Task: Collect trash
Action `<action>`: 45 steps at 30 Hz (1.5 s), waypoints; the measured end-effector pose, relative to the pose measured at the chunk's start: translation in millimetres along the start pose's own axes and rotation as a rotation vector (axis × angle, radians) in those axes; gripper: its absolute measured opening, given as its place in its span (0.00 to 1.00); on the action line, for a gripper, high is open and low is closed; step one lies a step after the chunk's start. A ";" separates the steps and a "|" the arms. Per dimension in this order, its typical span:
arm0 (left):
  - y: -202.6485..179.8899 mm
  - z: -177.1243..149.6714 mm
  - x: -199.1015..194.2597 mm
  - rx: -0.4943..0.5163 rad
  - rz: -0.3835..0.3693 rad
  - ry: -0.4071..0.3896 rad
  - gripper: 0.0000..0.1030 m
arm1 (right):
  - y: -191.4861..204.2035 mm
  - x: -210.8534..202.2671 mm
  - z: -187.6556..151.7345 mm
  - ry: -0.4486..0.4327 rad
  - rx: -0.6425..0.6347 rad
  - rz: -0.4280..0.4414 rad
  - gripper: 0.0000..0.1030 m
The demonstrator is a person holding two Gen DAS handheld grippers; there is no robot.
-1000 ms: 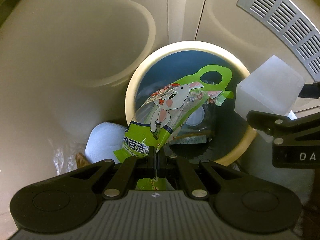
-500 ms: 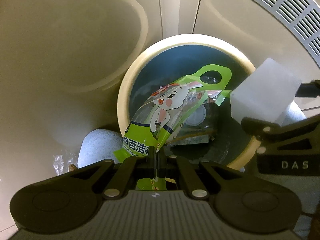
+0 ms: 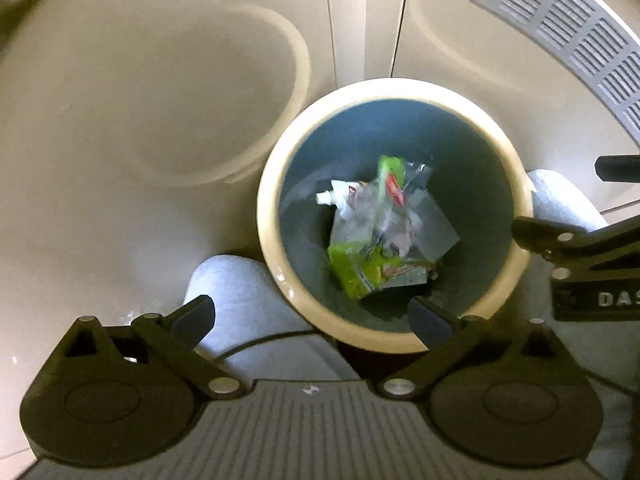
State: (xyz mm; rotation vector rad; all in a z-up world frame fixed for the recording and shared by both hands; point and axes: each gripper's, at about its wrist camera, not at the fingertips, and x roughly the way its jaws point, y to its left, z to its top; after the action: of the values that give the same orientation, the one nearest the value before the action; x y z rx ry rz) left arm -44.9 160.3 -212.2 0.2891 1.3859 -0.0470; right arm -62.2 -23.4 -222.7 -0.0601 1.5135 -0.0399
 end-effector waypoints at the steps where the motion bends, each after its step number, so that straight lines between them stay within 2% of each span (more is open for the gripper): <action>1: 0.2 -4.3 -7.8 -0.008 0.011 -0.019 1.00 | -1.3 -9.8 -2.0 -0.024 0.007 0.018 1.00; 5: -3.0 -18.5 -41.8 -0.007 0.035 -0.110 1.00 | 3.0 -51.7 -15.0 -0.147 0.012 0.051 1.00; 9: -3.7 -28.5 -65.6 -0.039 0.070 -0.180 1.00 | 8.7 -80.7 -30.6 -0.238 -0.017 0.023 1.00; 14: 2.2 -39.1 -75.0 -0.107 0.058 -0.163 1.00 | 3.5 -89.2 -41.6 -0.214 0.010 0.010 1.00; 21: -0.2 -52.3 -97.1 -0.140 0.104 -0.254 1.00 | 1.2 -107.1 -53.6 -0.260 0.016 0.013 1.00; 26: -6.2 -57.0 -109.2 -0.114 0.121 -0.307 1.00 | 4.5 -120.0 -61.1 -0.307 0.006 0.002 1.00; 31: -10.5 -54.3 -124.8 -0.048 0.141 -0.308 1.00 | 4.9 -131.8 -64.8 -0.342 -0.040 -0.017 1.00; 35: -16.8 -58.7 -134.0 -0.005 0.205 -0.349 1.00 | 5.1 -138.9 -66.7 -0.343 -0.057 -0.010 1.00; 37: -19.3 -61.0 -134.7 0.005 0.210 -0.366 1.00 | 5.7 -137.8 -67.5 -0.344 -0.056 -0.012 1.00; 45: -22.3 -66.0 -131.7 -0.007 0.203 -0.326 1.00 | 6.9 -136.6 -68.9 -0.329 -0.043 -0.010 1.00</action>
State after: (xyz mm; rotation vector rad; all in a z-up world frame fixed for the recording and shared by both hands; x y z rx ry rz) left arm -137.7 136.0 -98.2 0.3965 1.0283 0.0767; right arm -138.8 -8.8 -90.9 -0.1035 1.1849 -0.0055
